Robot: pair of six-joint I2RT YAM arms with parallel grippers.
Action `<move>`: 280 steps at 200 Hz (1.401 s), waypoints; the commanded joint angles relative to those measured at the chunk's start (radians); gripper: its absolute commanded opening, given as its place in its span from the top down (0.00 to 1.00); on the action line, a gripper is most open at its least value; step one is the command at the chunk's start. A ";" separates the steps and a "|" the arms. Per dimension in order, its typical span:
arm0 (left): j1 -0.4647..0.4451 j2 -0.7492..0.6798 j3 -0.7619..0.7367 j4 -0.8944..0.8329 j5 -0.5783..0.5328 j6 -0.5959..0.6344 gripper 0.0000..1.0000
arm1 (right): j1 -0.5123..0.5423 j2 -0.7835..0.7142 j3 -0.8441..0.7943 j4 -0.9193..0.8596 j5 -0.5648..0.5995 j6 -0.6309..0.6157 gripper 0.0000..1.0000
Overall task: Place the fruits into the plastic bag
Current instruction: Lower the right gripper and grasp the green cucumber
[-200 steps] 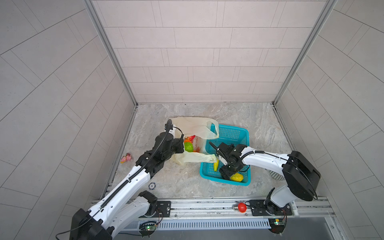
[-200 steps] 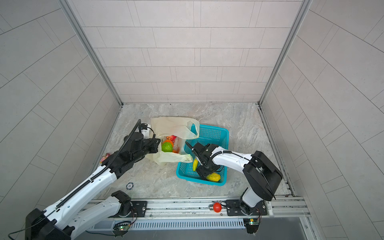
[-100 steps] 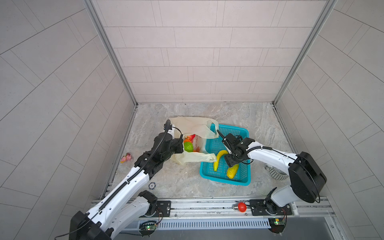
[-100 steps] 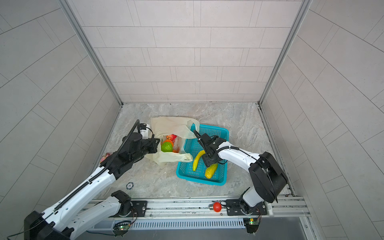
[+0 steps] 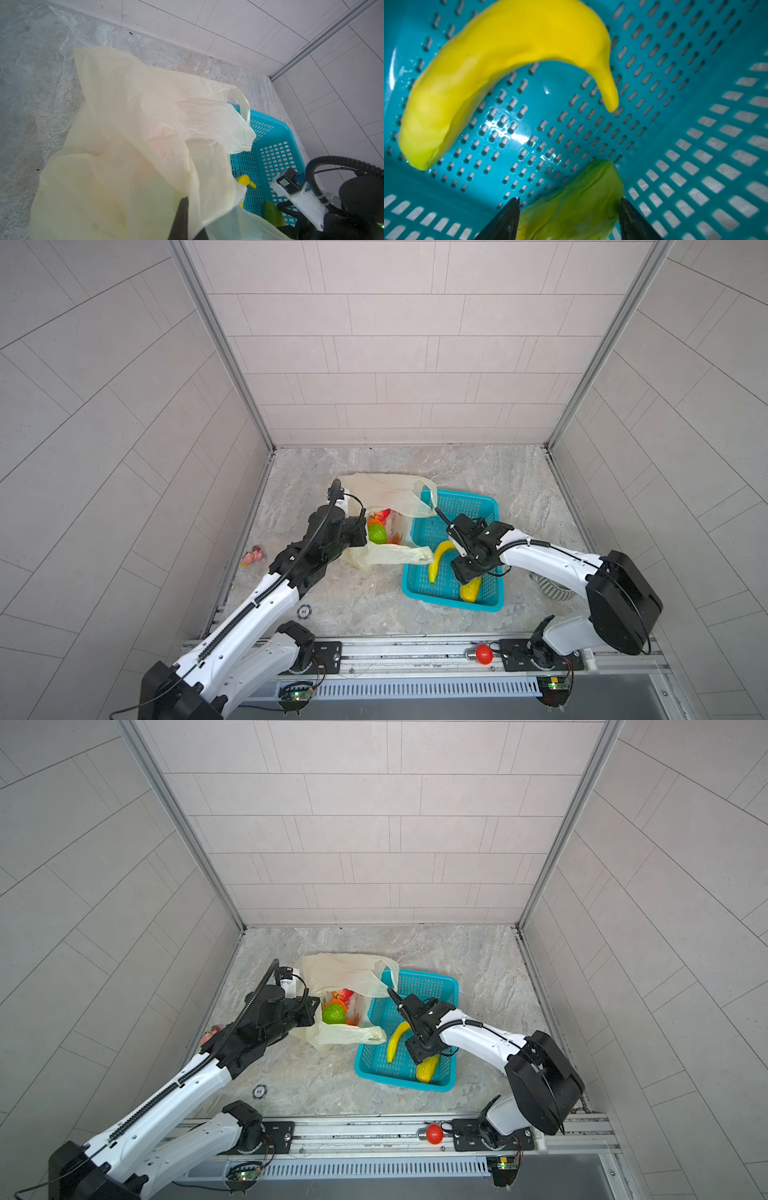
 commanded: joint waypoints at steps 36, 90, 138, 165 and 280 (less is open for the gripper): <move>0.002 0.005 -0.024 0.032 -0.003 -0.001 1.00 | 0.032 -0.090 -0.005 -0.091 0.006 0.043 0.23; 0.002 0.003 -0.033 0.054 0.002 0.023 1.00 | 0.033 -0.043 -0.031 -0.150 -0.059 0.090 0.22; 0.003 0.000 -0.018 0.047 0.009 0.045 1.00 | 0.032 0.046 -0.015 -0.100 -0.123 0.073 0.24; 0.003 0.004 -0.017 0.048 0.006 0.044 1.00 | 0.033 0.060 0.025 -0.052 -0.082 0.039 0.25; 0.002 -0.010 0.000 0.005 -0.009 0.034 1.00 | 0.032 0.098 0.028 -0.036 -0.032 -0.021 0.47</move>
